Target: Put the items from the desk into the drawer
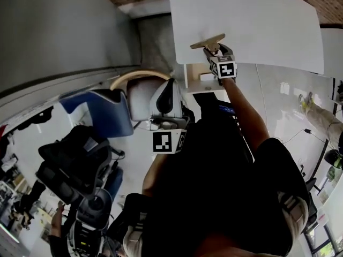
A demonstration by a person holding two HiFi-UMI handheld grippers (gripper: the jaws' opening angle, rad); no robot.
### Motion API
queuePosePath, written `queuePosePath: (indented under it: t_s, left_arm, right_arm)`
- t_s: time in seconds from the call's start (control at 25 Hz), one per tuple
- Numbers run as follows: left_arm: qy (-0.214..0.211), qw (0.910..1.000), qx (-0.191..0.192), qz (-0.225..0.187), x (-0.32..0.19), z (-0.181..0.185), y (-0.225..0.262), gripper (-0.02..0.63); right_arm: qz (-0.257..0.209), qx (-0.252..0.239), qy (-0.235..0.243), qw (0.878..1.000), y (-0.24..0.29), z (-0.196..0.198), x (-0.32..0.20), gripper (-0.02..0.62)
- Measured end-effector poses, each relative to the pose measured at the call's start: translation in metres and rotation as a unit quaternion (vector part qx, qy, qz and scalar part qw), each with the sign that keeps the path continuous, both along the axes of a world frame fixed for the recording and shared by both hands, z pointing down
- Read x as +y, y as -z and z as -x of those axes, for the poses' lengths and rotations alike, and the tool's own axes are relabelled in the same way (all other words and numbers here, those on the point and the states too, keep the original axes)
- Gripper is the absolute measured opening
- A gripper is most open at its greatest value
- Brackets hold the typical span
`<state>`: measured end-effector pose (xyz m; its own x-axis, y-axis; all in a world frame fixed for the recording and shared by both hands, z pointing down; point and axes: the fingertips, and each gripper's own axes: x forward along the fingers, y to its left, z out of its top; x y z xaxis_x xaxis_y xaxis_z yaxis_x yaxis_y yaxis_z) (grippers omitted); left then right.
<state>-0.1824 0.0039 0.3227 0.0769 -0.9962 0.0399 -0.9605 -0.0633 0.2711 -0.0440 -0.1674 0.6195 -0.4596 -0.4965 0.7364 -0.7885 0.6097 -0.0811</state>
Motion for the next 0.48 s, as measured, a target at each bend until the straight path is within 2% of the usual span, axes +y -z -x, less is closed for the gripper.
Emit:
queuePosePath:
  t_s: [0.32, 0.48]
  left_arm:
    - [-0.026, 0.9995, -0.005, -0.019, 0.072, 0.007, 0.007, 0.012]
    - [-0.041, 0.999, -0.004, -0.019, 0.091, -0.003, 0.007, 0.012]
  right_arm:
    - [-0.026, -0.01, -0.007, 1.0, 0.031, -0.016, 0.084, 0.282]
    - [-0.026, -0.017, -0.016, 0.999, 0.042, -0.032, 0.118, 0.282]
